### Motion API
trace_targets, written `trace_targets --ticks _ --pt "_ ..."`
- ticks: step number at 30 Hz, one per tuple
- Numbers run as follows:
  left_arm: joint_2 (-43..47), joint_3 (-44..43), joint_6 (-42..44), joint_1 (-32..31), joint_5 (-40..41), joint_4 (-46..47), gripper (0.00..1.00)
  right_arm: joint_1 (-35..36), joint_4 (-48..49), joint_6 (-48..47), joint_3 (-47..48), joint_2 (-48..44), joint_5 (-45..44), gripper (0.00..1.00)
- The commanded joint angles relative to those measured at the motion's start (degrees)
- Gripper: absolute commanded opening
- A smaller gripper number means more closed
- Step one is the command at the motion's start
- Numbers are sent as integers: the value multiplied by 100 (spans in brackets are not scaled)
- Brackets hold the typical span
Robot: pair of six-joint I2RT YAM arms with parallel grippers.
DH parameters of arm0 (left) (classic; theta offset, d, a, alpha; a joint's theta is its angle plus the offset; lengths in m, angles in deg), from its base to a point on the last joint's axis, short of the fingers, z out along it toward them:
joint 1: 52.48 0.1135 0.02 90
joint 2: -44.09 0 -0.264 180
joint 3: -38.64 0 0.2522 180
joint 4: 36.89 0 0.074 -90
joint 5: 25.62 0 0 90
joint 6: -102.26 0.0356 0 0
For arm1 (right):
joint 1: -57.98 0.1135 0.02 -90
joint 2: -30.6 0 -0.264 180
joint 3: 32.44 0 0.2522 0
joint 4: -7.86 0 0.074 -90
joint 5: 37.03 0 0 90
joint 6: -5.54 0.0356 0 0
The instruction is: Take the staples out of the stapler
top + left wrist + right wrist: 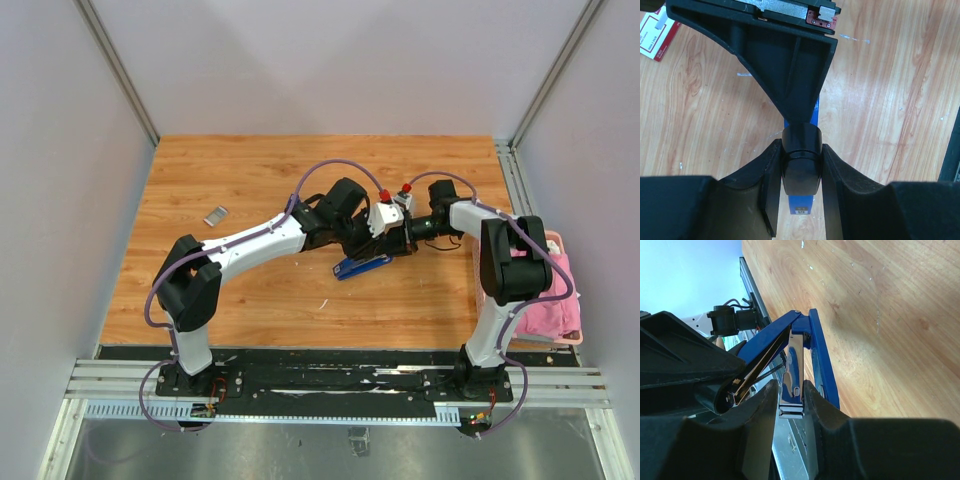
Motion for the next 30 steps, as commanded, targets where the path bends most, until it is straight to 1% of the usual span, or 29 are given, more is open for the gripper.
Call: trace_targets --ticks 1,8,12,13,17,23,26,30 --pt "29 -144 10 -53 -57 271 0 194 -63 -90 42 45 254 24" --pt "13 -148 8 -53 -26 283 0 197 -93 -120 55 54 285 10" --pt "-75 -229 9 -58 -16 206 0 189 -108 -121 83 45 280 5" --pt "-109 -258 1 -62 -8 184 2 193 -117 -113 95 41 280 3" --pt "-273 -325 -50 -109 109 161 16 197 -120 -88 103 12 318 1" --pt "-536 -473 -93 -224 321 63 29 191 -120 -86 107 1 369 0" --pt "-535 -486 -85 -244 387 58 41 190 -120 -86 118 8 370 1" --pt "-498 -519 -76 -255 545 43 61 189 -120 -86 108 18 360 1"
